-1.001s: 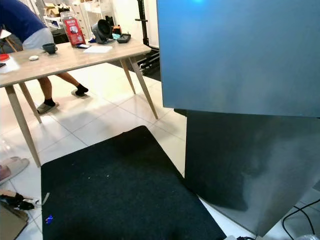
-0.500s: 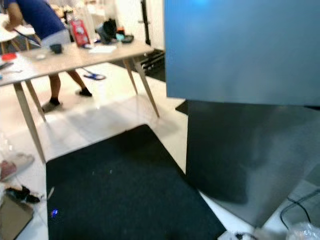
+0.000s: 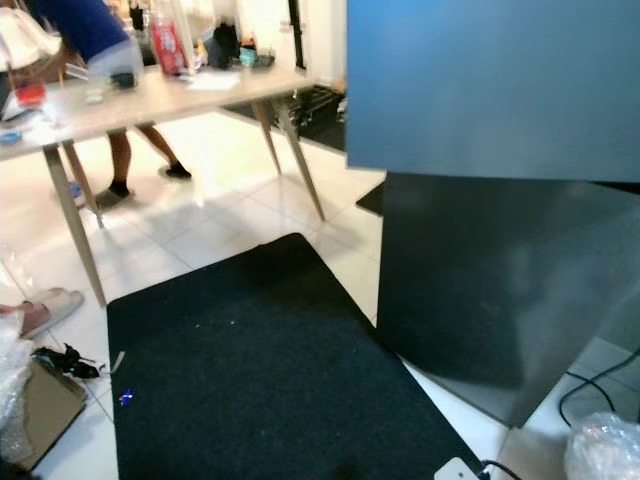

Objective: Restocking fridge

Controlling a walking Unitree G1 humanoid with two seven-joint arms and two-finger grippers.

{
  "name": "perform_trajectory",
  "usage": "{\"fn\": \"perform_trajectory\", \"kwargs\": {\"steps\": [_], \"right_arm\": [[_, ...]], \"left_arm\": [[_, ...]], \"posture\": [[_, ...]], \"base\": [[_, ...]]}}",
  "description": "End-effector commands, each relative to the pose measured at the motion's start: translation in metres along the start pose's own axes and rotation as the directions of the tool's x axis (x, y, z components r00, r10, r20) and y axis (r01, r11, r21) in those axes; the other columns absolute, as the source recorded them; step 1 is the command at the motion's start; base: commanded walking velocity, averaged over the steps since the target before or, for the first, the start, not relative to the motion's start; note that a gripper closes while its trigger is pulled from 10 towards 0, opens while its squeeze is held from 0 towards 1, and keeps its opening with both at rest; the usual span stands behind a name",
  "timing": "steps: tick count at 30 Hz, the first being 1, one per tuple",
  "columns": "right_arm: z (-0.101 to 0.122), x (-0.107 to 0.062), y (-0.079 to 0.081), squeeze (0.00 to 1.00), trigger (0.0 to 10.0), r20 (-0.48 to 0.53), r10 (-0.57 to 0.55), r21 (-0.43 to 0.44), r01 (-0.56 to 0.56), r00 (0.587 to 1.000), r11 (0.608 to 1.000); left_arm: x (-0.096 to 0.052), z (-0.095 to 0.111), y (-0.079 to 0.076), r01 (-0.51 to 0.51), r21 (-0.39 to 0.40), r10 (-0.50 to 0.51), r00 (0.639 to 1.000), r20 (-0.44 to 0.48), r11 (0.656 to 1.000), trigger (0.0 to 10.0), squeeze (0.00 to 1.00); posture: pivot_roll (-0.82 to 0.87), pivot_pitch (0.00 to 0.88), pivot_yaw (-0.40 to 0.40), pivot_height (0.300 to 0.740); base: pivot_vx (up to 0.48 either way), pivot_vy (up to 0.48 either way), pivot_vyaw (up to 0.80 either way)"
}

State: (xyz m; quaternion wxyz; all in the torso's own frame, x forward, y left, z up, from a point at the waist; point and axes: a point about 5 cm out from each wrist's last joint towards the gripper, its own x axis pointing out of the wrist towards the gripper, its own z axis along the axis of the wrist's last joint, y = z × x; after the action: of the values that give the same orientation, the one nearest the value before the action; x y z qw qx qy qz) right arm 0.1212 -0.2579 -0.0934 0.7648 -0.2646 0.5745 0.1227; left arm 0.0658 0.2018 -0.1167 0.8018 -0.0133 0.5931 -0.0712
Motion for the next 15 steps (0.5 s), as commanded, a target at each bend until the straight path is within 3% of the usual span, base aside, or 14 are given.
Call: {"fn": "perform_trajectory", "kwargs": {"steps": [1, 6, 13, 15], "right_arm": [[0.003, 0.001, 0.002, 0.0, 10.0, 0.008, 0.005, 0.002, -0.005, 1.0, 1.0], [0.007, 0.001, 0.002, 0.0, 10.0, 0.022, 0.005, -0.005, -0.005, 1.0, 1.0], [0.013, 0.001, 0.003, 0.0, 10.0, 0.057, 0.029, -0.033, -0.027, 0.998, 0.999], [0.014, 0.001, 0.003, 0.0, 10.0, 0.056, 0.034, -0.058, -0.031, 0.998, 0.998]], "left_arm": [[0.006, 0.004, -0.024, 0.091, 0.018, -0.091, 0.996, 0.01, 0.996, 10.0, 0.0], [0.006, 0.004, -0.024, 0.093, 0.013, -0.093, 0.996, 0.012, 0.996, 10.0, 0.0], [0.006, 0.006, -0.024, 0.089, -0.007, -0.089, 0.996, 0.024, 0.996, 10.0, 0.0], [0.006, 0.007, -0.024, 0.092, -0.008, -0.091, 0.995, 0.026, 0.996, 10.0, 0.0]], "posture": [[0.02, 0.0, 0.012, 0.74], [0.02, 0.0, 0.012, 0.74], [0.02, 0.0, 0.012, 0.74], [0.02, 0.0, 0.012, 0.74]], "base": [[-0.285, 0.0, 0.0], [-0.286, 0.0, 0.0], [0.0, 0.0, 0.0], [0.0, 0.0, 0.8]]}}
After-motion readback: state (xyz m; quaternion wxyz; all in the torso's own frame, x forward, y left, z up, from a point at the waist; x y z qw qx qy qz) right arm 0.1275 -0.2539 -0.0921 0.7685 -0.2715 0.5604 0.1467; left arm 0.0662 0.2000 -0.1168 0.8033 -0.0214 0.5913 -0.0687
